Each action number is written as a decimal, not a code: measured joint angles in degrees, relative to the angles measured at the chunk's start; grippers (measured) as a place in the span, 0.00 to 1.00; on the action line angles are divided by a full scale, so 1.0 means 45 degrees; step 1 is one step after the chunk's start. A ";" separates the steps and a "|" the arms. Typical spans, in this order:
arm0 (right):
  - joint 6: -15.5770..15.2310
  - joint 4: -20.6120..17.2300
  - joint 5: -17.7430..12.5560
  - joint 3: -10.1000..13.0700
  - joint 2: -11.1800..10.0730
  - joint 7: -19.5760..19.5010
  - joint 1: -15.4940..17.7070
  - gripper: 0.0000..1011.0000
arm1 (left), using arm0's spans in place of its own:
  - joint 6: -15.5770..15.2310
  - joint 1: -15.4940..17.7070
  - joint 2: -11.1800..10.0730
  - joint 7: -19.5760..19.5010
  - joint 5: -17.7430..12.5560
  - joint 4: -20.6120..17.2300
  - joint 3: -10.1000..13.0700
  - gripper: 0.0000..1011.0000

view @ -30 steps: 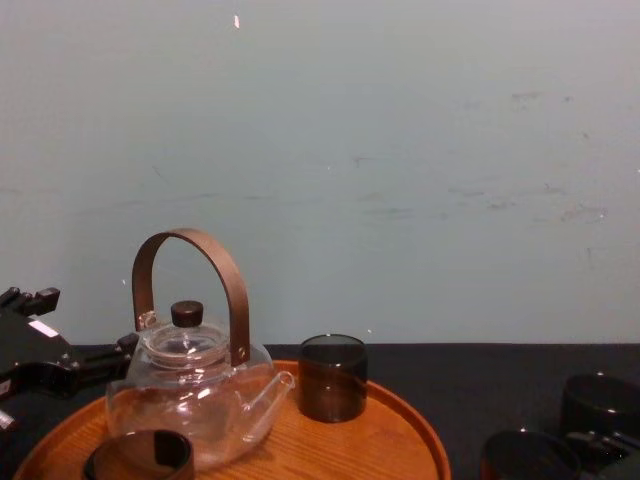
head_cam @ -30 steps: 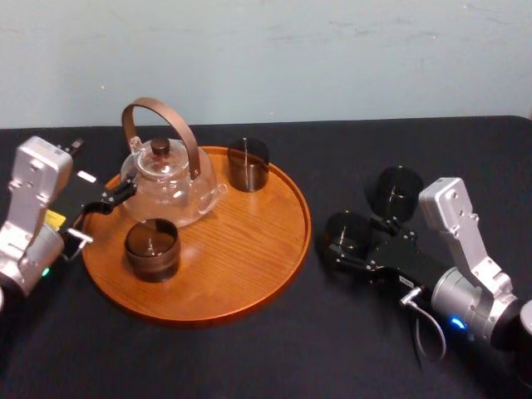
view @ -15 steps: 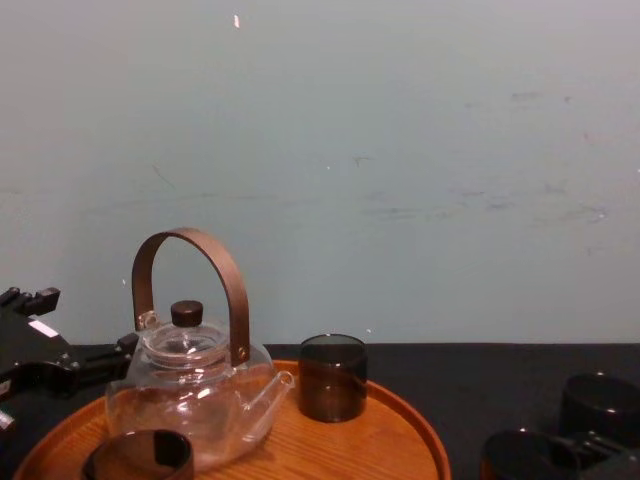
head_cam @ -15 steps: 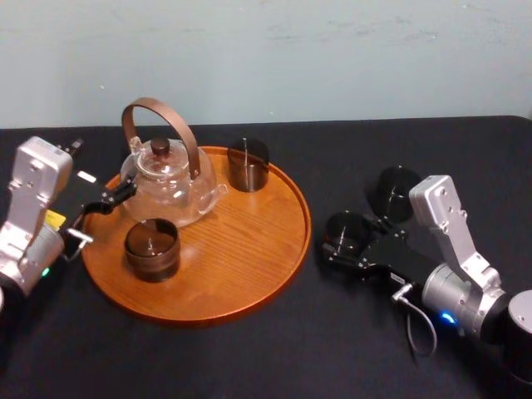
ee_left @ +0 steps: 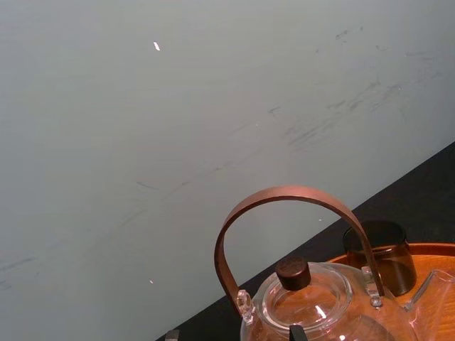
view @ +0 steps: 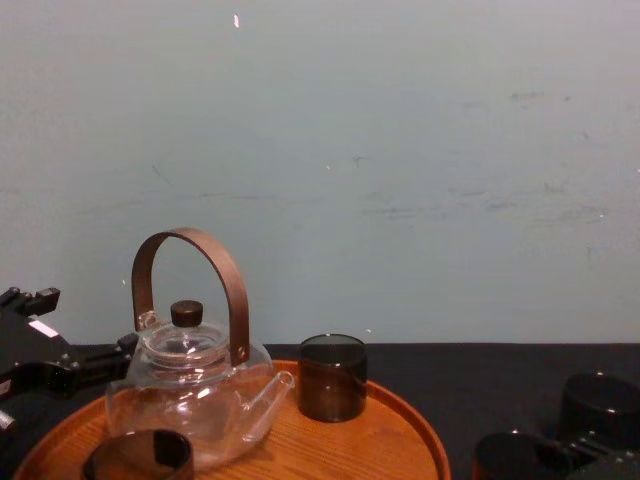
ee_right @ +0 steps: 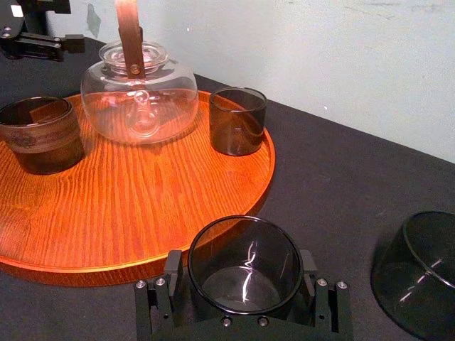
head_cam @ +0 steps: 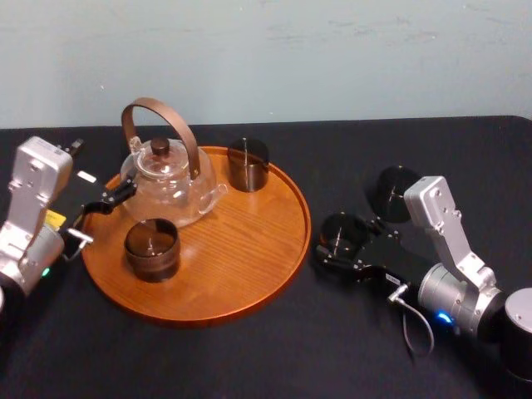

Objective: Pick up the glass from the table and place it on the tray.

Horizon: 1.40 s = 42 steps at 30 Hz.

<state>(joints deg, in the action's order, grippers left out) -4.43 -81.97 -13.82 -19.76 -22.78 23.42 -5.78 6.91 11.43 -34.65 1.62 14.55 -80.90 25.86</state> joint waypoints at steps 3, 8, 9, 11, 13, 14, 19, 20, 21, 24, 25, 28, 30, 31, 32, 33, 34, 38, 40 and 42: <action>0.0002 0.0000 -0.0012 -0.0013 -0.0005 0.0014 -0.0006 0.99 | 0.0000 0.0001 0.0000 0.0000 0.0000 0.0001 -0.0001 0.99; 0.0002 -0.0002 -0.0022 -0.0012 -0.0004 0.0011 -0.0006 0.99 | 0.0000 0.0001 0.0000 0.0001 0.0000 0.0000 0.0000 0.99; 0.0003 -0.0002 -0.0023 -0.0011 -0.0003 0.0010 -0.0006 0.99 | 0.0000 0.0000 0.0000 0.0000 0.0000 0.0000 0.0000 0.99; 0.0003 -0.0003 -0.0024 -0.0009 -0.0004 0.0006 -0.0006 0.98 | 0.0000 0.0000 0.0000 0.0001 0.0000 0.0000 0.0000 0.99; 0.0003 -0.0004 -0.0024 -0.0008 -0.0004 0.0004 -0.0005 0.95 | 0.0000 0.0001 0.0000 0.0000 0.0000 0.0000 0.0000 0.99; 0.0002 -0.0005 -0.0024 -0.0007 -0.0004 0.0003 -0.0005 0.94 | 0.0000 -0.0001 0.0000 0.0000 0.0000 0.0000 0.0000 0.99; 0.0003 -0.0010 -0.0025 -0.0002 -0.0003 0.0002 0.0001 0.89 | 0.0000 0.0001 0.0000 0.0000 -0.0001 0.0000 0.0000 0.99; 0.0003 -0.0012 -0.0025 -0.0002 -0.0004 0.0002 0.0001 0.89 | 0.0000 0.0001 0.0000 0.0000 0.0000 0.0000 0.0000 0.99; 0.0002 -0.0013 -0.0025 -0.0001 -0.0003 0.0001 0.0002 0.89 | 0.0000 0.0000 0.0000 0.0000 0.0000 0.0000 -0.0001 0.99; 0.0000 -0.0014 -0.0025 0.0002 -0.0003 -0.0003 0.0005 0.89 | 0.0000 0.0000 0.0000 0.0000 0.0000 0.0000 -0.0001 0.99; 0.0000 -0.0014 -0.0024 0.0004 -0.0004 -0.0004 0.0005 0.89 | 0.0000 0.0000 0.0000 0.0000 0.0000 0.0000 0.0000 0.99; -0.0001 -0.0023 -0.0037 0.0009 -0.0004 -0.0005 0.0011 0.89 | 0.0000 0.0001 0.0000 0.0000 -0.0001 0.0000 0.0000 0.99; -0.0002 -0.0143 -0.0132 0.0030 -0.0029 0.0023 0.0064 0.89 | 0.0000 0.0001 0.0000 0.0001 -0.0001 0.0000 0.0000 0.99; -0.0008 -0.0279 -0.0205 0.0048 -0.0057 0.0036 0.0119 0.89 | 0.0000 0.0000 0.0000 0.0000 0.0000 0.0000 0.0000 0.99; -0.0016 -0.0349 -0.0231 0.0049 -0.0068 0.0037 0.0145 0.89 | 0.0000 0.0000 0.0000 0.0000 0.0000 0.0000 0.0000 0.99; -0.0020 -0.0426 -0.0255 0.0050 -0.0084 0.0037 0.0176 0.89 | 0.0000 0.0000 0.0000 0.0000 -0.0001 -0.0001 0.0000 0.99; -0.0025 -0.0516 -0.0278 0.0051 -0.0099 0.0037 0.0215 0.89 | 0.0000 0.0000 0.0000 0.0000 0.0000 0.0000 0.0000 0.99; -0.0048 -0.1080 -0.0391 0.0037 -0.0172 0.0027 0.0435 0.89 | 0.0000 0.0000 0.0000 0.0000 0.0000 0.0000 0.0000 0.99; -0.0057 -0.1263 -0.0411 0.0000 -0.0187 0.0027 0.0489 0.89 | 0.0000 0.0000 0.0000 0.0000 -0.0001 0.0000 -0.0001 0.99; -0.0071 -0.1504 -0.0451 -0.0062 -0.0201 0.0027 0.0539 0.89 | 0.0000 0.0000 0.0000 0.0000 -0.0001 0.0000 0.0000 0.99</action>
<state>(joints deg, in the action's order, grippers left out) -4.75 -88.74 -15.85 -20.04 -23.68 23.54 -3.36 6.91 11.43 -34.65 1.62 14.55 -80.90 25.86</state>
